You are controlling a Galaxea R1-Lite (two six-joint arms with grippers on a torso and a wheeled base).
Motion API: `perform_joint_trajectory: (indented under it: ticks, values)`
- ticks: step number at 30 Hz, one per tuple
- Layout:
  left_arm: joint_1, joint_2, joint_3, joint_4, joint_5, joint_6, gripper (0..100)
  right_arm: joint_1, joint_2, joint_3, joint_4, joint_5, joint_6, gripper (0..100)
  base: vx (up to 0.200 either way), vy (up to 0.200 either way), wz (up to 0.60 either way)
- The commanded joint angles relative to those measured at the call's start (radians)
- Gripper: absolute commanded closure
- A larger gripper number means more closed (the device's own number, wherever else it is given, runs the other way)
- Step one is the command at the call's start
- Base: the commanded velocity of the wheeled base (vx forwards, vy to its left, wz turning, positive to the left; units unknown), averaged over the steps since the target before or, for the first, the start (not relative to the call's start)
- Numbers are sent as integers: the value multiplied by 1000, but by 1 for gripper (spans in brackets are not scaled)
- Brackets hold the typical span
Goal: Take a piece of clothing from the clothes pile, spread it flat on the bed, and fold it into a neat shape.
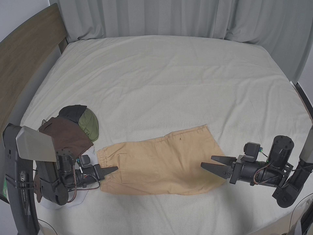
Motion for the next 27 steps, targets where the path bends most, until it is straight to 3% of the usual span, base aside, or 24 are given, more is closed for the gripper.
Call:
perform_joint_trajectory:
  ticks: [1, 27]
  values:
    - [42, -53, 23, -2, -16, 15, 100, 1, 2, 1, -1, 0, 0, 0, 0, 0, 0]
    - [95, -96, 23, -2, -23, 15, 100, 1, 2, 2, -1, 0, 0, 0, 0, 0, 0]
